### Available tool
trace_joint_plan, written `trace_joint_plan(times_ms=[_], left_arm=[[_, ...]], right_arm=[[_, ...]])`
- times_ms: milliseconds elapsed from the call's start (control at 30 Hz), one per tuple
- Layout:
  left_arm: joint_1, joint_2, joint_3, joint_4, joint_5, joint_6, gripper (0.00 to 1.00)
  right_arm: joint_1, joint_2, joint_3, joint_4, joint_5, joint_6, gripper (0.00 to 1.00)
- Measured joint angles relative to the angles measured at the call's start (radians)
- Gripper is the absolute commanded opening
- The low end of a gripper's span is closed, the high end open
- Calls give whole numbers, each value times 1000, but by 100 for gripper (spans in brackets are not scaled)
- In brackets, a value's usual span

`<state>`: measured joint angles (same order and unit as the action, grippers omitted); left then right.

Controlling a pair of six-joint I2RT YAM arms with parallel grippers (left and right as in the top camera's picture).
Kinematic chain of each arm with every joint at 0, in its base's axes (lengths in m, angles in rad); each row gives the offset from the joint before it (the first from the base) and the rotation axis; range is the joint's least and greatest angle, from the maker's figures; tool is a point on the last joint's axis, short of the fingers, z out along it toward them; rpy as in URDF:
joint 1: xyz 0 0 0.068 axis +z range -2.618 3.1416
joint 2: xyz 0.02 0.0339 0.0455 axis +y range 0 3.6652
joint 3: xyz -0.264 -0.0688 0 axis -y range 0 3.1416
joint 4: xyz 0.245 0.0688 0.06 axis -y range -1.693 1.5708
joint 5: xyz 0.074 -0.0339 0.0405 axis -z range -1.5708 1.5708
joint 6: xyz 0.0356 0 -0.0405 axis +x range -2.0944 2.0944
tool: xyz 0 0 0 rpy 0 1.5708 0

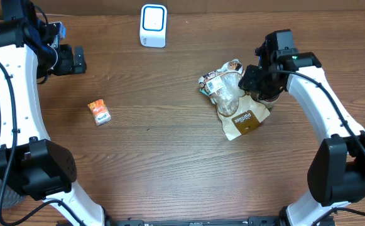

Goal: Scan the item barcode

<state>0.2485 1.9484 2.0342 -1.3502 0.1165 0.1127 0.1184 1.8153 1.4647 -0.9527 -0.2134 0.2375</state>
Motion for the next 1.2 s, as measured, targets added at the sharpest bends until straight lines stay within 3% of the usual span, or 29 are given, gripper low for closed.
trace_joint_plan(times_ms=[133,333,700,1200], left_arm=[[0,0,0,0,0,0,100],[0,0,0,0,0,0,100],[0,0,0,0,0,0,100],[0,0,0,1,0,0,100]], right_arm=[[5,2,126,-93,-7,-5,57],[64,2,298,-114,-8,-21,58],[275,37,303,-28,-15,-6,56],[288,162,303,-31,-16,71,54]])
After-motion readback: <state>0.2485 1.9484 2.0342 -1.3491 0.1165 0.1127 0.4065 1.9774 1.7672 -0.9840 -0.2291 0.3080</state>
